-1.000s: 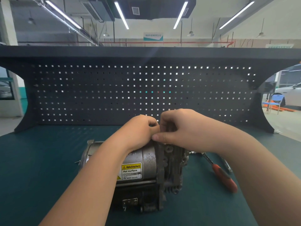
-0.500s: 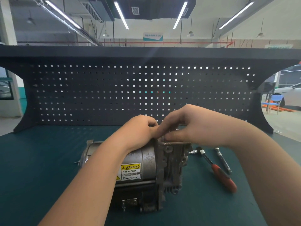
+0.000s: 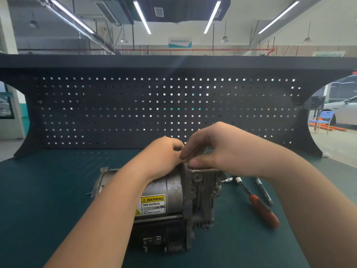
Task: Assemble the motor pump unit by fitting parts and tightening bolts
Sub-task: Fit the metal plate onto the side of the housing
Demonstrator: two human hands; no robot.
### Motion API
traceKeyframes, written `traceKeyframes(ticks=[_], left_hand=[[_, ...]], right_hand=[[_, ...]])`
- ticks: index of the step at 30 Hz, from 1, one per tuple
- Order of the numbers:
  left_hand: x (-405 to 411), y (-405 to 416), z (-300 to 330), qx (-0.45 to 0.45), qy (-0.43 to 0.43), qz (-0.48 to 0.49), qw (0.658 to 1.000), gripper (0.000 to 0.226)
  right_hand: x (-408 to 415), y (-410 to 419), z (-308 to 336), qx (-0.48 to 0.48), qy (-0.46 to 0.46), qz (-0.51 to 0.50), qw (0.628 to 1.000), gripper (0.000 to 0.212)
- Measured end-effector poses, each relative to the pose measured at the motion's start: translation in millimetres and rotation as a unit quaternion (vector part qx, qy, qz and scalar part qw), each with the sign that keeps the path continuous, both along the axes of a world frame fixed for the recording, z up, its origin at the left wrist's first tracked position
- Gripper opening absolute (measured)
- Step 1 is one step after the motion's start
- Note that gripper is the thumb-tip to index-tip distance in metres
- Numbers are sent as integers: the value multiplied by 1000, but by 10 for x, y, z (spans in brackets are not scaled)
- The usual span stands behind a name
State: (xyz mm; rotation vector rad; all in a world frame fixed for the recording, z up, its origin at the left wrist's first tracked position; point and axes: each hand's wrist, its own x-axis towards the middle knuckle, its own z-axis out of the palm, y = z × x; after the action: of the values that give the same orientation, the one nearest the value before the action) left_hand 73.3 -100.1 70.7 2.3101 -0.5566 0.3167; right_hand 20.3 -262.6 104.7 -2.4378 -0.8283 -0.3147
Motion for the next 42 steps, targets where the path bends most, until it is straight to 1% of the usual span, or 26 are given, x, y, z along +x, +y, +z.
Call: traceKeyframes(ticks=[5,6,8,10,12,14,16,18,21,22,23,24,25,27,28,32,35,37,40,42], left_hand=[[16,7,-5,-2,2,-11,1000,46],[21,7,-12,-5,4,-12,1000,45],[46,10,-29,-21,7,-11,1000,32],[71,8,-51,-26,12,7,1000,22],[91,19,-76,-27,19,29,999,25],[97,23,-78,-22,21,22,999,24],[85,22,-64,-13,16,12,1000,25],[53,11,-47,-8,8,11,1000,39],[-22,27,-3,-15,23,-5,1000,79],[-46,39,12,-7,32,-21,999,90],[-61,51,26,6,44,-40,998,95],[-69,59,34,22,56,-60,996,94],[-68,63,41,38,65,-73,995,87],[-79,60,62,51,71,-79,993,67],[-89,56,72,51,73,-77,993,65],[-66,65,44,39,70,-62,995,82],[-62,72,32,45,71,-56,995,89],[-70,60,23,47,75,-50,995,87],[-73,46,23,40,85,-52,994,77],[-72,39,29,43,92,-54,993,73]], right_hand=[[-48,-2,33,20,-3,16,1000,25],[-58,-13,48,26,-7,22,999,25],[-49,-37,72,48,-24,27,998,22],[12,-61,57,96,-36,6,995,21],[109,-88,8,142,-20,-43,989,20],[185,-123,-43,152,-1,-92,984,17],[220,-149,-60,173,20,-102,979,15],[222,-170,-59,199,46,-91,975,14],[231,-182,-70,202,80,-86,972,12],[240,-184,-75,201,87,-87,972,12],[245,-187,-75,202,89,-87,971,12],[246,-187,-73,202,89,-86,971,13],[243,-186,-71,201,88,-85,972,14],[243,-191,-71,196,83,-85,973,17],[246,-190,-72,196,83,-83,974,18],[246,-211,-68,218,95,-62,969,18],[250,-229,-69,242,113,-40,963,15],[248,-255,-82,254,122,-23,959,13],[239,-319,-52,315,148,19,937,11],[237,-383,-7,330,148,41,931,10]])
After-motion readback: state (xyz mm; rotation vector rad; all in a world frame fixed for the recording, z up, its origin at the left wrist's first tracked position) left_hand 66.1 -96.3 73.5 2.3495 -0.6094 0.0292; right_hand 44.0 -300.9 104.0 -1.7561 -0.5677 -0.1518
